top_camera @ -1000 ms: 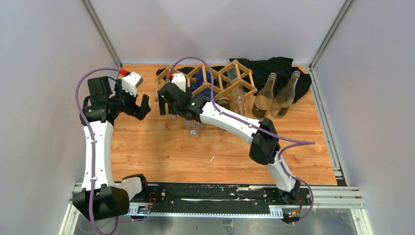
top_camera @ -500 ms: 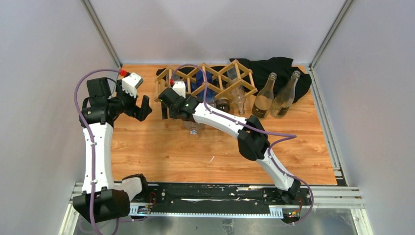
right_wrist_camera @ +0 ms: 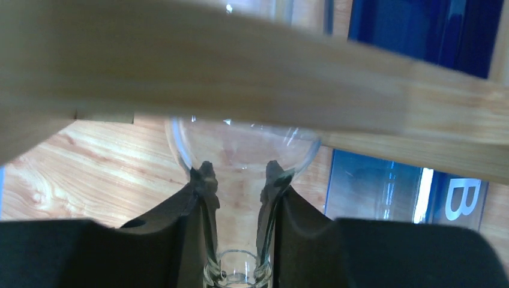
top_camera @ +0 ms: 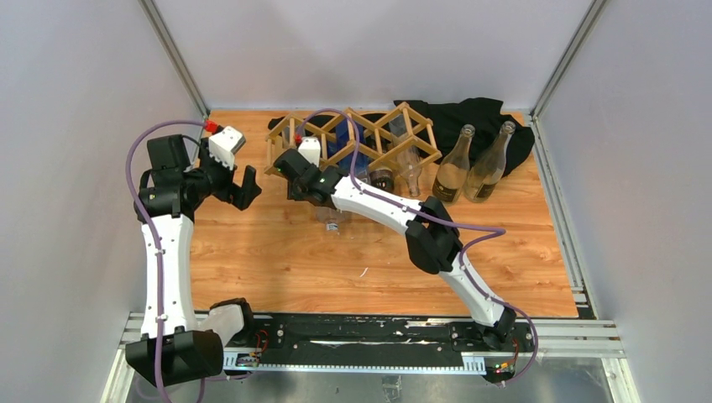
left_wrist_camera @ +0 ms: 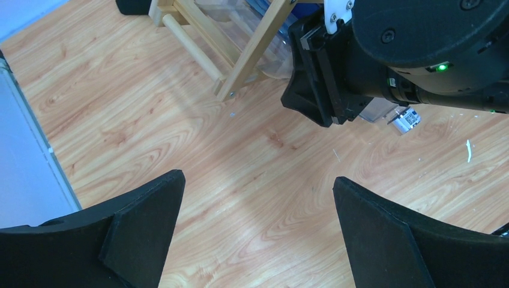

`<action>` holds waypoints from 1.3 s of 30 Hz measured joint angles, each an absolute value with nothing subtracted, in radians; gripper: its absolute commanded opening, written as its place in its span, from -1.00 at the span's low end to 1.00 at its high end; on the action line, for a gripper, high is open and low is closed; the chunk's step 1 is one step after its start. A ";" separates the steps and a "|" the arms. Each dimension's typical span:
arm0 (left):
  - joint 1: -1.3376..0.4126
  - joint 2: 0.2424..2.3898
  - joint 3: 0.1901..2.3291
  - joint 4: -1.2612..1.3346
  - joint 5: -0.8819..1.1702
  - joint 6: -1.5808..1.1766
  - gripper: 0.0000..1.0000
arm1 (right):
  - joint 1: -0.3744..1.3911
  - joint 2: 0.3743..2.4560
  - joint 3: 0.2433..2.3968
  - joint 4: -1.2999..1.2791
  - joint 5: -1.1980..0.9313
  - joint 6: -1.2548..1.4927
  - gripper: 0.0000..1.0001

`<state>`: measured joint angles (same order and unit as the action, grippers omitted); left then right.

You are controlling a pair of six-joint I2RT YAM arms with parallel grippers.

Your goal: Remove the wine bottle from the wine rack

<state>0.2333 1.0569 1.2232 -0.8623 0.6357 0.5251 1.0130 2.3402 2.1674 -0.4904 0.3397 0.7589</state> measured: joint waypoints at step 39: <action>0.234 1.016 1.185 -0.902 0.635 0.600 1.00 | 1.086 2.130 1.879 -0.385 0.159 0.653 -1.00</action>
<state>0.2337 1.0161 1.1847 -0.9020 0.6350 0.5999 1.0863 2.1300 1.8793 -0.3851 0.1593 0.6525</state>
